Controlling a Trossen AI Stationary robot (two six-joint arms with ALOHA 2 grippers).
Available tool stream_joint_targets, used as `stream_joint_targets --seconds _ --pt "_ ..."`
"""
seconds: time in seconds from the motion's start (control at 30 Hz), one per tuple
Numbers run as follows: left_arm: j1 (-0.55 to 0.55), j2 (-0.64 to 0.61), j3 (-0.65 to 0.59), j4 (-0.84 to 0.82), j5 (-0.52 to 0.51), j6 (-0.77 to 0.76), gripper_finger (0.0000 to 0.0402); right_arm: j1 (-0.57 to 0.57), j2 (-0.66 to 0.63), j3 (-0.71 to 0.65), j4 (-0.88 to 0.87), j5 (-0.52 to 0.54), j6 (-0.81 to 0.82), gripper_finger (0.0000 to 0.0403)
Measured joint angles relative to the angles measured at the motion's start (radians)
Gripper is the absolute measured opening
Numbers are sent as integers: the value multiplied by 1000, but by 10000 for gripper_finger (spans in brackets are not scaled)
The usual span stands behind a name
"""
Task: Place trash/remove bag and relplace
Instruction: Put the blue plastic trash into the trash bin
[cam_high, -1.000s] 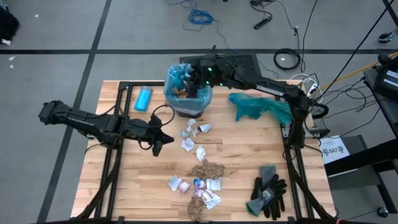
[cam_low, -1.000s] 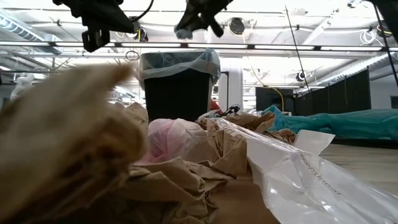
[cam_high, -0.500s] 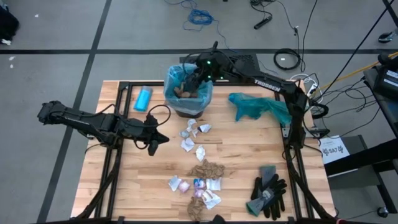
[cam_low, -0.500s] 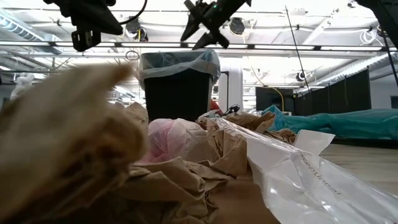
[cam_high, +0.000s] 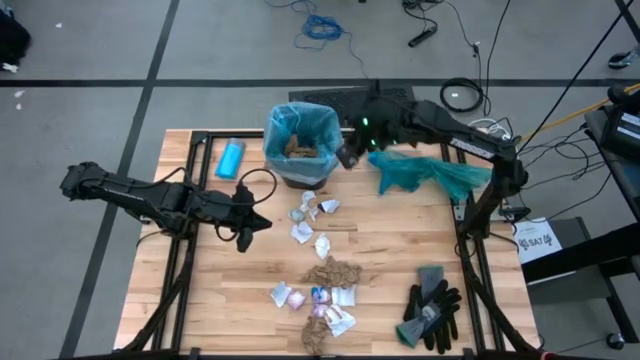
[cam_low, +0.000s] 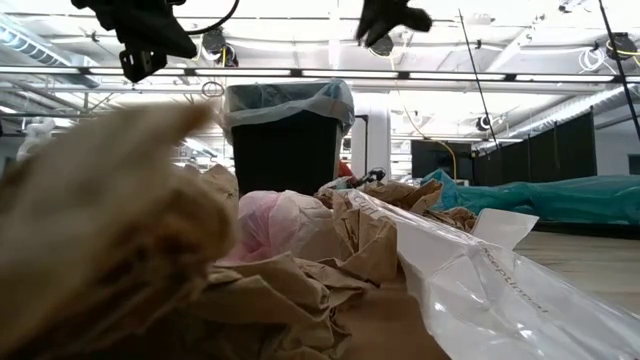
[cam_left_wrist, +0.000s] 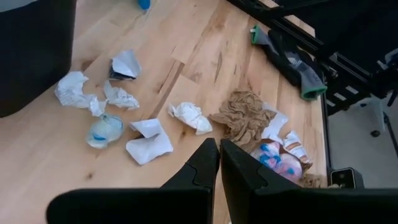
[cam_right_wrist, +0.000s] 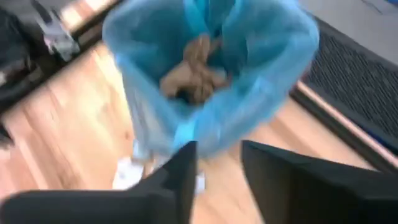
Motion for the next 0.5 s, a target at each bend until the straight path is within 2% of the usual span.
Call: stream_joint_targets --seconds 0.1,0.17,0.3,0.5 --pt "0 1 0 1 0 -7 22 90 -19 0 -74 30 68 31" --pt "0 1 0 0 0 -5 22 159 -19 0 -111 39 121 9" --pt "3 1 0 1 -10 50 22 314 -18 0 -180 55 236 16" --pt "3 1 0 3 -19 70 22 556 -19 -71 -240 214 501 2"
